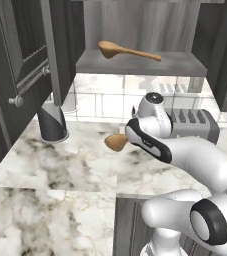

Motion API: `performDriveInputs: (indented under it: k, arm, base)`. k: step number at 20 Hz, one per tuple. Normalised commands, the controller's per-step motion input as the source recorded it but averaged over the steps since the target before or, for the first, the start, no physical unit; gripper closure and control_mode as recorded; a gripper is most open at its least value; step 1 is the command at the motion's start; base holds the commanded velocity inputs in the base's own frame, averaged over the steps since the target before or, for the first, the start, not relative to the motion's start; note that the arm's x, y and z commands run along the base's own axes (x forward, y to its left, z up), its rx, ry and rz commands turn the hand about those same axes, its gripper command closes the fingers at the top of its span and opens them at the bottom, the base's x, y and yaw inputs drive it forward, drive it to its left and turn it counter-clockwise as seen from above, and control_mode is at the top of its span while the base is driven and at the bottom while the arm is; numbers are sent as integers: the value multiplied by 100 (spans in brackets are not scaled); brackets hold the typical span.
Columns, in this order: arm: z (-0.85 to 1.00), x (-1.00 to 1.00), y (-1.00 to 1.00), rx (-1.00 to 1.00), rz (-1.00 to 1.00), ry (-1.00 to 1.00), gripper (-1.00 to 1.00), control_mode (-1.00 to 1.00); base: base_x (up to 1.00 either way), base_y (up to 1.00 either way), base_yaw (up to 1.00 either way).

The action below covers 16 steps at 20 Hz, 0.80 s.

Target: Organize the utensils by type. Pick up the wooden spoons from the counter and place them in the open cabinet. Then pick up the metallic utensils from the counter and place them in the open drawer.

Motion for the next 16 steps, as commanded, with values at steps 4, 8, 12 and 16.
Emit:
performDriveInputs:
  k: [4, 8, 12, 16]
  arm:
    - [27, -2, 10, -11, 0, -4, 100, -100]
    - [51, 0, 14, -10, -4, -8, 100, -100]
    - [61, 2, 15, -2, 0, -7, 100, -100]
    - [73, 4, 0, 0, 0, -6, 100, -100]
  base:
    - [0, 0, 0]
    - [0, 0, 0]
    - [0, 0, 0]
    - [0, 0, 0]
